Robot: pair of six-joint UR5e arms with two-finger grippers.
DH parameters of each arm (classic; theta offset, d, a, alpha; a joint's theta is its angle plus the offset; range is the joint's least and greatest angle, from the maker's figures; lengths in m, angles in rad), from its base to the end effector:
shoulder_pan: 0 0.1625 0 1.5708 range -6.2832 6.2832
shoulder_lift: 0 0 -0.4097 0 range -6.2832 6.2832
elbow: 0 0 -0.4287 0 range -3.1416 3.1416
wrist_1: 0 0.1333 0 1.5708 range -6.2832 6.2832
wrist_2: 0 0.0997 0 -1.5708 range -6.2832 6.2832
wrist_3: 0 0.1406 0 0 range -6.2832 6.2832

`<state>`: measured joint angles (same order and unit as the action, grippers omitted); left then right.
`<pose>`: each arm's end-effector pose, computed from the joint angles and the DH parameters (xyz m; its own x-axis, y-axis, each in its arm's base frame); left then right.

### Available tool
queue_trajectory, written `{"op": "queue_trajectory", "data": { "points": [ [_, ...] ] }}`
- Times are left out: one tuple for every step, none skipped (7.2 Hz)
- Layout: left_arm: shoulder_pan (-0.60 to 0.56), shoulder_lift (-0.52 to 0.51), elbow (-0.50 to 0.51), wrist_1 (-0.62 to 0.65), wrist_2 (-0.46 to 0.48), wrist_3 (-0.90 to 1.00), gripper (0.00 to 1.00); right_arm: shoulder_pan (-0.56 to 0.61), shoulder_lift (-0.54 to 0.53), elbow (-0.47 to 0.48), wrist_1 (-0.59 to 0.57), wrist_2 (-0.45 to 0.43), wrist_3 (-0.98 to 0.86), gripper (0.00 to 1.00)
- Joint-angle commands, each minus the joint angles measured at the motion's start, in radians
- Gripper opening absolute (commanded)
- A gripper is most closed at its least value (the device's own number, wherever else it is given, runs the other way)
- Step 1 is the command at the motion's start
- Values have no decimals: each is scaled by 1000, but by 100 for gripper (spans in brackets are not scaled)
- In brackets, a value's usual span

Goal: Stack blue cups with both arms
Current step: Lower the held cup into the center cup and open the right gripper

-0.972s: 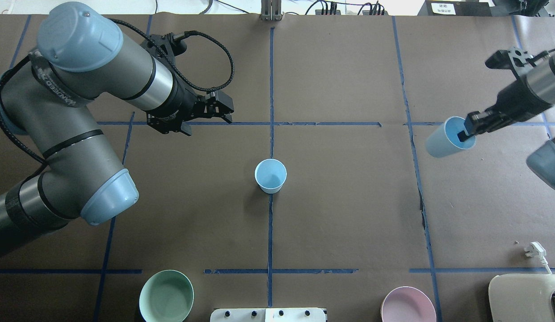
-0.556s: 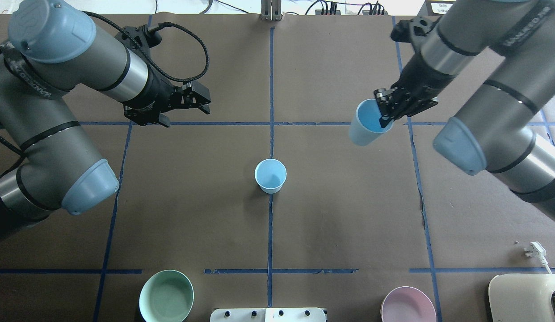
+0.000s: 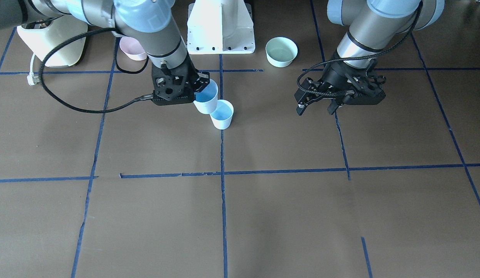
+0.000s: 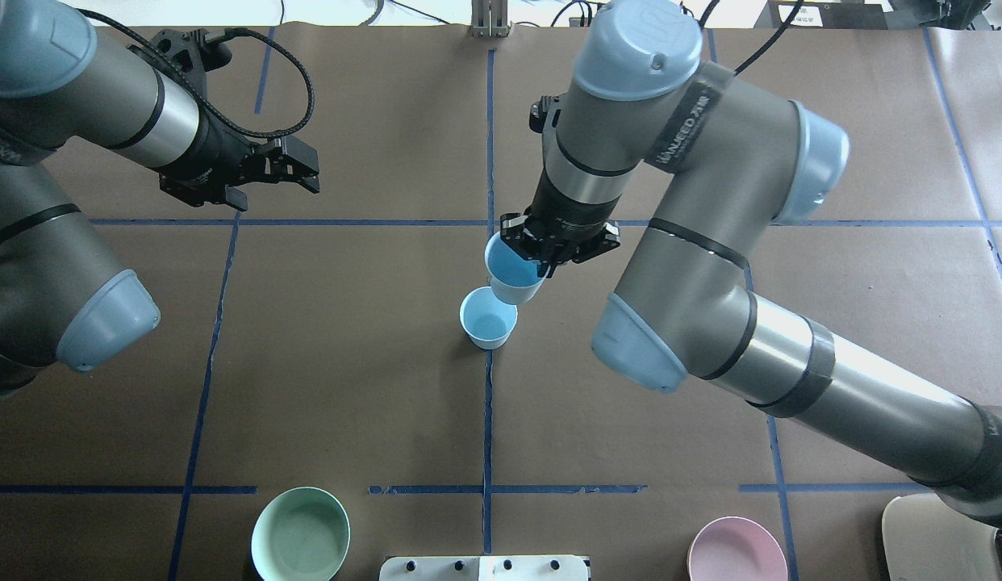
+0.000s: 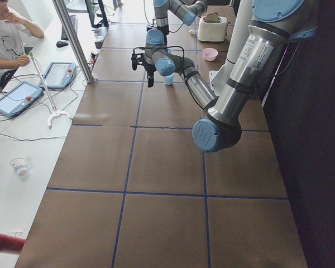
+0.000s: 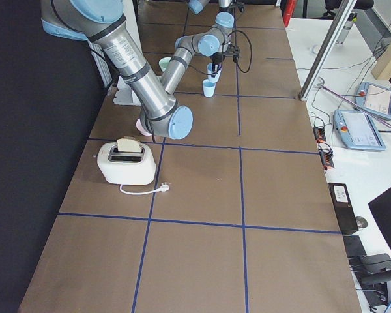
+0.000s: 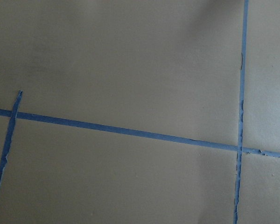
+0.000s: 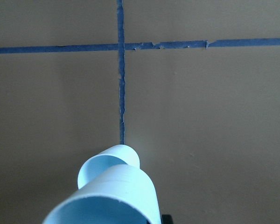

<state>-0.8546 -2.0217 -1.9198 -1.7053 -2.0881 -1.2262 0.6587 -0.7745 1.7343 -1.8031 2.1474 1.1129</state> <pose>0.3686 -0.5207 0.2162 0.5005 -0.1278 -0.8562 0.2395 0.9709 -0.0049 -0.5123 -0.4681 0.1196 0.6299 0.0189 0.7765 0.0580 0.9958 -0.0712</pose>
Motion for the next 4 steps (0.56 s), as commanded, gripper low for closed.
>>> {"op": "queue_trajectory", "data": {
  "points": [
    [-1,6,-11,1,0,2,100,-28,47,-71,1,-20,18,0],
    [-1,6,-11,1,0,2,100,-36,49,-79,1,-20,16,0],
    [-1,6,-16,1,-1,2,100,-42,47,-85,1,-26,16,0],
    [0,6,-21,3,0,1,100,-45,47,-91,2,-26,15,0]
  ]
}}
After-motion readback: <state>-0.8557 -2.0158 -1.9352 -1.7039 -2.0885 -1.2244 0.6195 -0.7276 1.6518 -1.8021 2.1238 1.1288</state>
